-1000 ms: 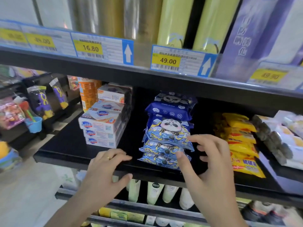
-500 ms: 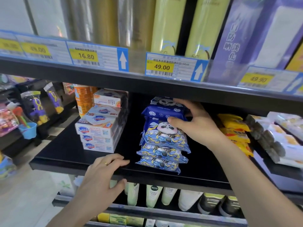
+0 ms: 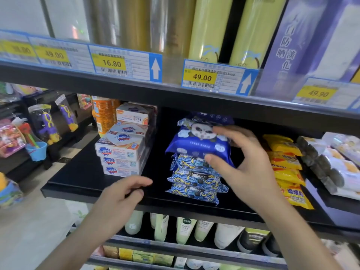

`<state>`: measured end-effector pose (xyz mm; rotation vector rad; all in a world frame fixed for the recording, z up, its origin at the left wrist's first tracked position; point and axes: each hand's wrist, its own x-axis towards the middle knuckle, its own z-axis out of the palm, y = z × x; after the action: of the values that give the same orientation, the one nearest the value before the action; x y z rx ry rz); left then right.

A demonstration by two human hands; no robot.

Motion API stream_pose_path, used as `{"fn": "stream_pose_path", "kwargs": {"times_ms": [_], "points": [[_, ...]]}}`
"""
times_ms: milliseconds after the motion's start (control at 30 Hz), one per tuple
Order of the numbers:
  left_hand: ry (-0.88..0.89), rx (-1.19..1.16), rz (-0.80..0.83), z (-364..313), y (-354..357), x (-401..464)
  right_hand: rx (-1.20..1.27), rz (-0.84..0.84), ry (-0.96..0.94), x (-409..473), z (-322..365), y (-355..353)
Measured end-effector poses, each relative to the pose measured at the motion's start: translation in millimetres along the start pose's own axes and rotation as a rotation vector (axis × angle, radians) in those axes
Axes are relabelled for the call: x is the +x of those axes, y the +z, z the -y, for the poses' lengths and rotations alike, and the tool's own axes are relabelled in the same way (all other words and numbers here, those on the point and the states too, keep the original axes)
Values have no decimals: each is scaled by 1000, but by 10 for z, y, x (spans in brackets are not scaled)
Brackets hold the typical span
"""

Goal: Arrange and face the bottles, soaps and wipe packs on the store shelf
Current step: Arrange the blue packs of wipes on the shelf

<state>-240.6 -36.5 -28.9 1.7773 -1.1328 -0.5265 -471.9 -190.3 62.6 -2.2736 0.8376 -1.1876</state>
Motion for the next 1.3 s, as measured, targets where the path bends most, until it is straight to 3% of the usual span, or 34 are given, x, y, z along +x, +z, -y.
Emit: {"fn": "stream_pose_path", "kwargs": {"times_ms": [100, 233, 367, 767, 933, 1100, 1300], "points": [[-94, -266, -71, -303, -93, 0, 120, 33, -44, -356, 144, 42], [-276, -647, 206, -678, -193, -102, 180, 88, -78, -678, 256, 122], [-233, -591, 331, -824, -193, -236, 178, 96, -115, -808, 294, 192], [-258, -581, 149, -723, -130, -271, 15, 55, -184, -860, 398, 210], [-136, -552, 90, -734, -194, -281, 178, -95, 40, -813, 495, 130], [-17, -555, 102, -704, -194, -296, 554, 79, 448, -700, 607, 93], [78, -539, 110, -697, -165, -273, 613, 198, 652, -541, 763, 149]]}}
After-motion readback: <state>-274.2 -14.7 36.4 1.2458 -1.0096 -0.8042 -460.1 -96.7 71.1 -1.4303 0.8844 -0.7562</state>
